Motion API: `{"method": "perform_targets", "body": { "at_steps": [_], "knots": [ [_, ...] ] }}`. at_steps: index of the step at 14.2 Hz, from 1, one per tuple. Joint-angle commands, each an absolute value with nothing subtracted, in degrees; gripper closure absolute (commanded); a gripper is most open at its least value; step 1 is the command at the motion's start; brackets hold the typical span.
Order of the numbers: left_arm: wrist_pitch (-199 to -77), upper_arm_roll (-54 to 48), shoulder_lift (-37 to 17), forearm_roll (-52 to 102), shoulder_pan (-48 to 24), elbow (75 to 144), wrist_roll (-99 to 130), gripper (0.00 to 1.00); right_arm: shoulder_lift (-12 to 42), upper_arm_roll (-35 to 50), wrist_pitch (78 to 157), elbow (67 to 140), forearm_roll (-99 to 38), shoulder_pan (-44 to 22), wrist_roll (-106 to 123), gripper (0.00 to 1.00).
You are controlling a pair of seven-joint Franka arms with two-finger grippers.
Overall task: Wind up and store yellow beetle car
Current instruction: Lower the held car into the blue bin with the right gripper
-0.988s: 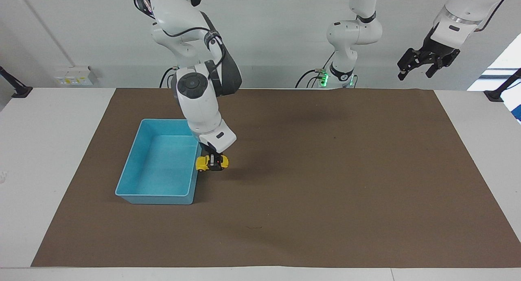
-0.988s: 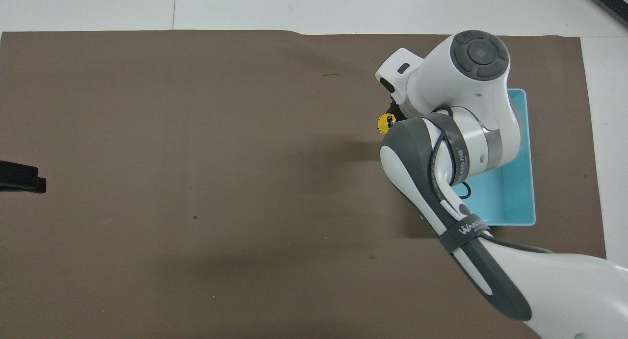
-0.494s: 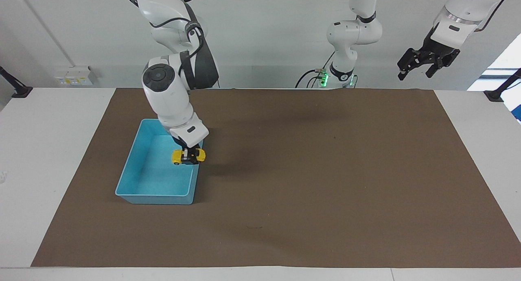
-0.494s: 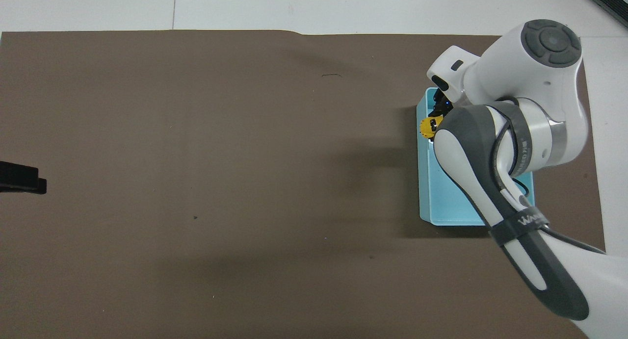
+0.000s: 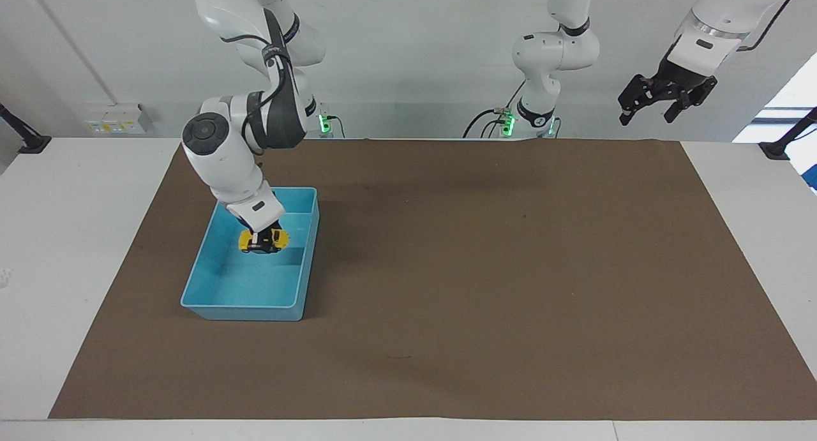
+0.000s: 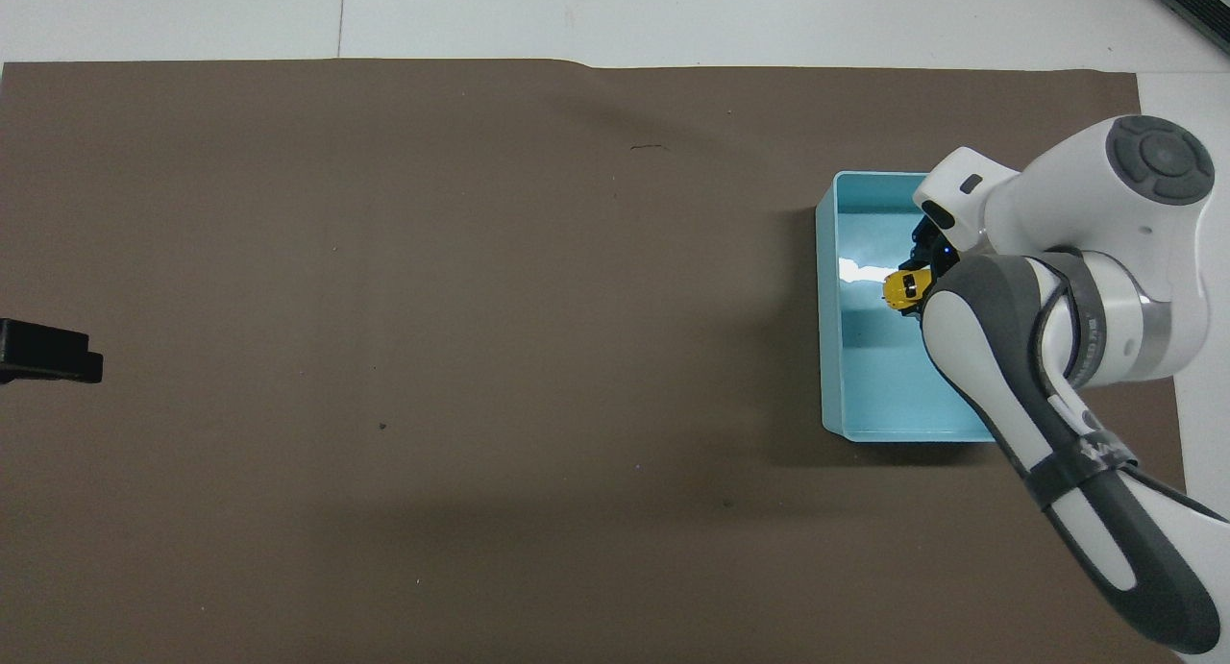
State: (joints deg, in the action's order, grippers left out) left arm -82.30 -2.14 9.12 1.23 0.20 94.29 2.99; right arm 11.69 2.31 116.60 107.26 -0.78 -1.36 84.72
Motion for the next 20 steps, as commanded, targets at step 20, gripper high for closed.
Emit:
{"method": "perform_targets", "body": {
  "at_steps": [20],
  "knots": [
    [-82.09,-1.41,9.84,1.58,0.88,94.75,0.35,0.0,11.43,2.81,138.69,123.84,0.97,1.14,90.09,0.74]
  ]
}}
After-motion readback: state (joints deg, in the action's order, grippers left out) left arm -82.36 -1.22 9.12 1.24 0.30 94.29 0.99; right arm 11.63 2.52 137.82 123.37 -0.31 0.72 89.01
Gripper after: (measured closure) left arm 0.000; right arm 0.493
